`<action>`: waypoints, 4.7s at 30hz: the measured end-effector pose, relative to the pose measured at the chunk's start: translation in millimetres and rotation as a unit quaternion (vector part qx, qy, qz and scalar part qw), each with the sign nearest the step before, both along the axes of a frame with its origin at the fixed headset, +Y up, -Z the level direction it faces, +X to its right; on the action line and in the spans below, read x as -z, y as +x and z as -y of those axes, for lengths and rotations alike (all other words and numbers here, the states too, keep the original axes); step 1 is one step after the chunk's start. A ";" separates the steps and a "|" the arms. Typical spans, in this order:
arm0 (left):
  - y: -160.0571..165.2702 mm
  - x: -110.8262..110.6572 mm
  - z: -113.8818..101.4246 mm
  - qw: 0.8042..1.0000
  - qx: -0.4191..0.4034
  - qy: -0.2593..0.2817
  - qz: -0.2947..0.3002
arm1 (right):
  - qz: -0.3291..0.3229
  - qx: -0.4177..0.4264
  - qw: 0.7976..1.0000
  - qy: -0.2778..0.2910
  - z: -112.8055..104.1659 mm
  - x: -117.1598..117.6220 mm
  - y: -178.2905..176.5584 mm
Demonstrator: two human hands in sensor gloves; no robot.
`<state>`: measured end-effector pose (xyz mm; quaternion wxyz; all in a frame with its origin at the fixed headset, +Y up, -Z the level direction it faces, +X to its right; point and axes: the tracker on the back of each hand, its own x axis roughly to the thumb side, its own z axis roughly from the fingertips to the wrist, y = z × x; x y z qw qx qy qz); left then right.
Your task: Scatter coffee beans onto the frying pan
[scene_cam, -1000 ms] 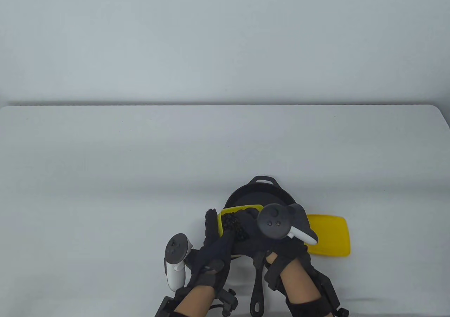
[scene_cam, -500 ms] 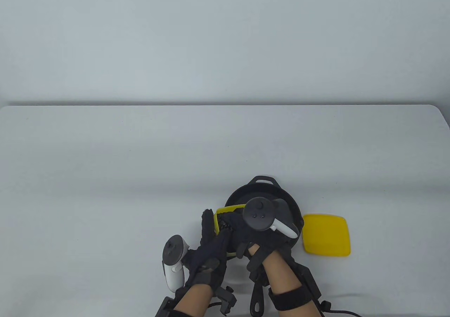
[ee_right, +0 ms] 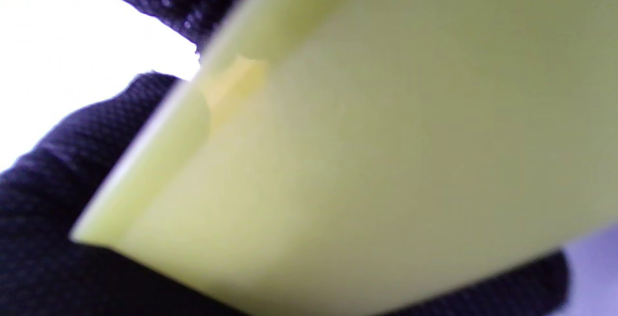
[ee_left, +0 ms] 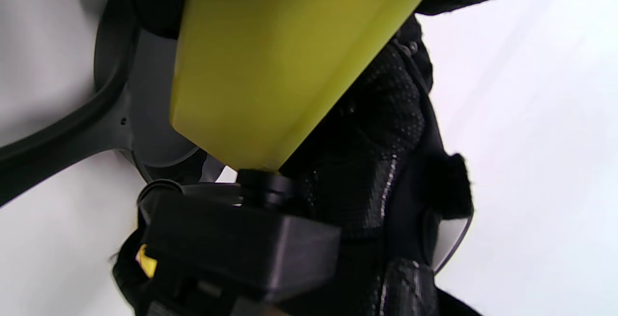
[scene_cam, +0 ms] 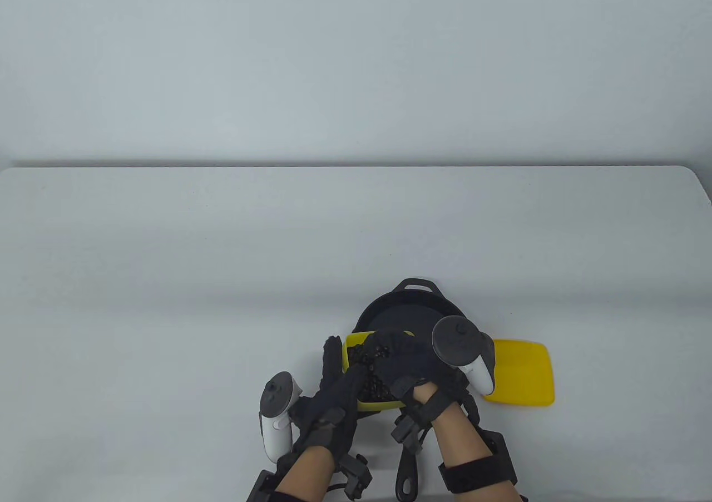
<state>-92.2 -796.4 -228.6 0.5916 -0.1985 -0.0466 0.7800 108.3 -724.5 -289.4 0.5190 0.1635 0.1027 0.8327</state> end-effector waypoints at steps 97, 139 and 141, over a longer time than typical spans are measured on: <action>-0.9 1.2 6.0 0.999 0.007 -0.016 -0.028 | 0.078 0.054 0.994 0.047 -5.7 -2.0 37.4; -0.6 1.3 7.7 0.999 -0.017 -0.019 -0.025 | 0.092 0.146 0.981 -0.086 19.9 -3.4 28.4; -3.0 2.4 7.9 0.999 -0.023 -0.021 -0.031 | 0.091 0.163 0.978 -0.087 18.6 -2.0 31.7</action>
